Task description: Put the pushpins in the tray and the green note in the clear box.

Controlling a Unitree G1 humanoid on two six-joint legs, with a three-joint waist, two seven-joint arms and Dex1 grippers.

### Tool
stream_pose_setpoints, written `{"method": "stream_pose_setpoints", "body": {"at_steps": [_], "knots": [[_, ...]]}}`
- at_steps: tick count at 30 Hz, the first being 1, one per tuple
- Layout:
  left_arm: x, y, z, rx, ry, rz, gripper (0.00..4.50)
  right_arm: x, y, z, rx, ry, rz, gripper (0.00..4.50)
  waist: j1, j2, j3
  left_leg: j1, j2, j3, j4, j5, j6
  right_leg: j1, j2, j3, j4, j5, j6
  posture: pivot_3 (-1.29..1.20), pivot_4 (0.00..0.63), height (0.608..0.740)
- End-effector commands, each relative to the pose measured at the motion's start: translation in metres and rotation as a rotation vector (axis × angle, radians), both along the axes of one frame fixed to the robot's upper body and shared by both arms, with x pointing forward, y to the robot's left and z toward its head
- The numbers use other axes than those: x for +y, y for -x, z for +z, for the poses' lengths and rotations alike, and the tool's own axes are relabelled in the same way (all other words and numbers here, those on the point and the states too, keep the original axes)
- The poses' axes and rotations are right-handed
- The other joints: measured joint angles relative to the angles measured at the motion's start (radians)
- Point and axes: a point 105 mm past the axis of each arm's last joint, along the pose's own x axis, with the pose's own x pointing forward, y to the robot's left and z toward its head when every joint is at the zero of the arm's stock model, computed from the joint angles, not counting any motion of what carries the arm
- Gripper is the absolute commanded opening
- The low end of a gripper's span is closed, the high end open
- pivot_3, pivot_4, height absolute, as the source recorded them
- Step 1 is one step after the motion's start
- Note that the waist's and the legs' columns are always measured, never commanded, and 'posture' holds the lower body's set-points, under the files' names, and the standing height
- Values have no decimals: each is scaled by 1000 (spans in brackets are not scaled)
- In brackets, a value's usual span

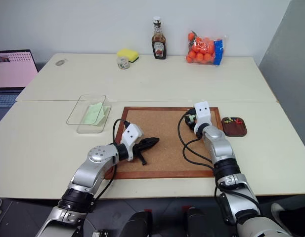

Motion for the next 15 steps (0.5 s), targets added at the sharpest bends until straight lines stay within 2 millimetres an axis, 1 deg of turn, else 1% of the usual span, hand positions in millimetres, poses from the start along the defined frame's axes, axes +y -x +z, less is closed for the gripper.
{"method": "stream_pose_setpoints", "body": {"at_steps": [1, 3, 7, 8, 15], "knots": [[-3, 5, -4, 12, -23, -30, 0, 2, -5, 22, -76, -12, -1, 1345, 0, 0, 0, 0, 0, 0, 0, 0, 0, 0, 0, 0, 0, 0, 0, 0, 150, 740], [-3, 5, -4, 11, -24, -29, 0, 3, -5, 23, -82, -9, 4, 910, 0, 0, 0, 0, 0, 0, 0, 0, 0, 0, 0, 0, 0, 0, 0, 0, 150, 740], [-3, 6, -5, 15, -25, -29, 0, 6, -3, 24, -90, -6, 11, 181, 0, 0, 0, 0, 0, 0, 0, 0, 0, 0, 0, 0, 0, 0, 0, 0, 150, 740], [-3, 6, -6, 15, -25, -30, 0, 6, -3, 25, -92, -7, 12, 88, 0, 0, 0, 0, 0, 0, 0, 0, 0, 0, 0, 0, 0, 0, 0, 0, 150, 740], [-3, 7, -9, 25, -30, -30, 0, 7, 0, 36, -129, -38, 20, 88, 0, 0, 0, 0, 0, 0, 0, 0, 0, 0, 0, 0, 0, 0, 0, 0, 150, 740]]}}
